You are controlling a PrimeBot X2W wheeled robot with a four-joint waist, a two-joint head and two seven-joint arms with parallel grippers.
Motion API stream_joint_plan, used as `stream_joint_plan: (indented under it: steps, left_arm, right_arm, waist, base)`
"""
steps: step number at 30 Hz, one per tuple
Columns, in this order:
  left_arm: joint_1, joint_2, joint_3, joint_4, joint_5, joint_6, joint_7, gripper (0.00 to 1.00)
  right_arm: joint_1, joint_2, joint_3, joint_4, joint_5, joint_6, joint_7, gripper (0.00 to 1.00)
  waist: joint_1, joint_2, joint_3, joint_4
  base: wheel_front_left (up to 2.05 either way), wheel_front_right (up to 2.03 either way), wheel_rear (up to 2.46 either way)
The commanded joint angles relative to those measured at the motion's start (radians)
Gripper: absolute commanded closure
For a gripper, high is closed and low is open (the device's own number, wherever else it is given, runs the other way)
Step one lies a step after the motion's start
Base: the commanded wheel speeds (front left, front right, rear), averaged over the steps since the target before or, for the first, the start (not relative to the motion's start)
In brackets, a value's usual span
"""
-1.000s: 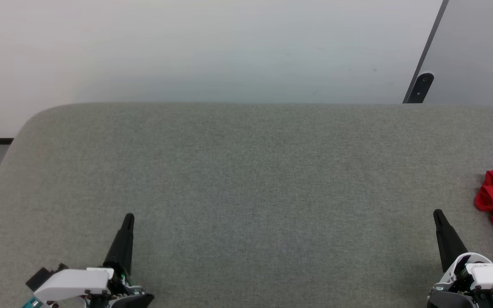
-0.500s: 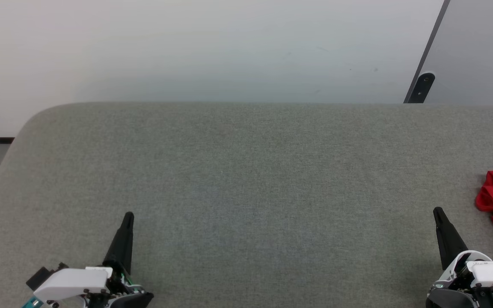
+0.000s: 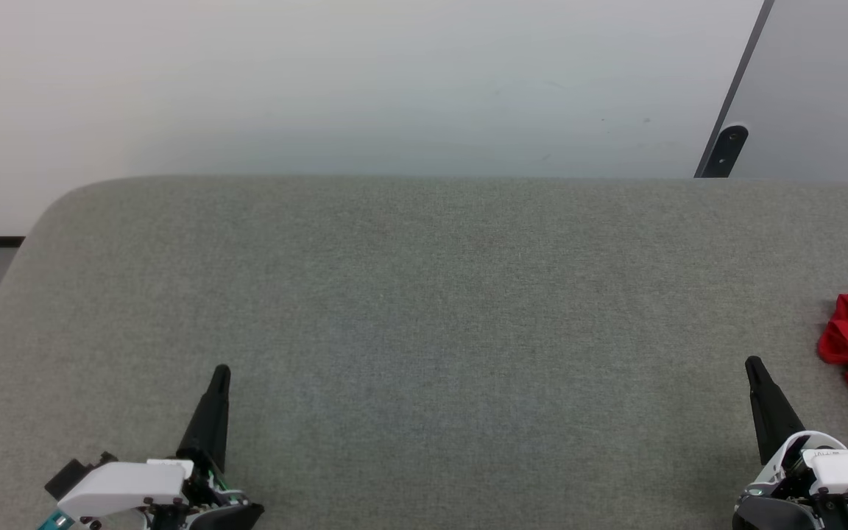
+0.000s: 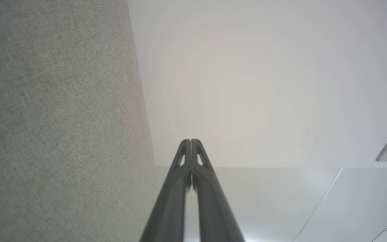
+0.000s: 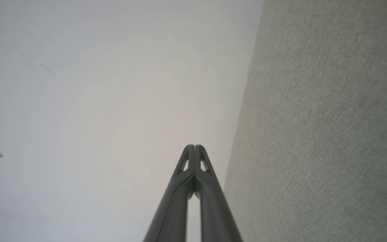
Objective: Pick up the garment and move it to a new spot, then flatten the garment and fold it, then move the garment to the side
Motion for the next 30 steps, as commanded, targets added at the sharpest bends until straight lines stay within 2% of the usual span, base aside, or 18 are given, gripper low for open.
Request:
stream_joint_plan:
  steps: [1, 30]
  left_arm:
    - [-0.01, -0.001, 0.003, 0.001, 0.003, -0.005, 0.002, 1.0]
    - [-0.011, -0.007, 0.011, 0.002, 0.011, -0.005, 0.009, 1.0]
  right_arm:
    - [-0.004, 0.003, 0.0, 0.0, 0.004, 0.0, -0.001, 1.0]
    - [-0.004, 0.003, 0.0, 0.0, 0.004, 0.0, -0.001, 1.0]
  waist:
    - [0.0, 0.0, 0.0, 0.0]
    - [0.0, 0.0, 0.0, 0.0]
  base:
    - [0.0, 0.0, 0.0]
    - [0.0, 0.0, 0.0]
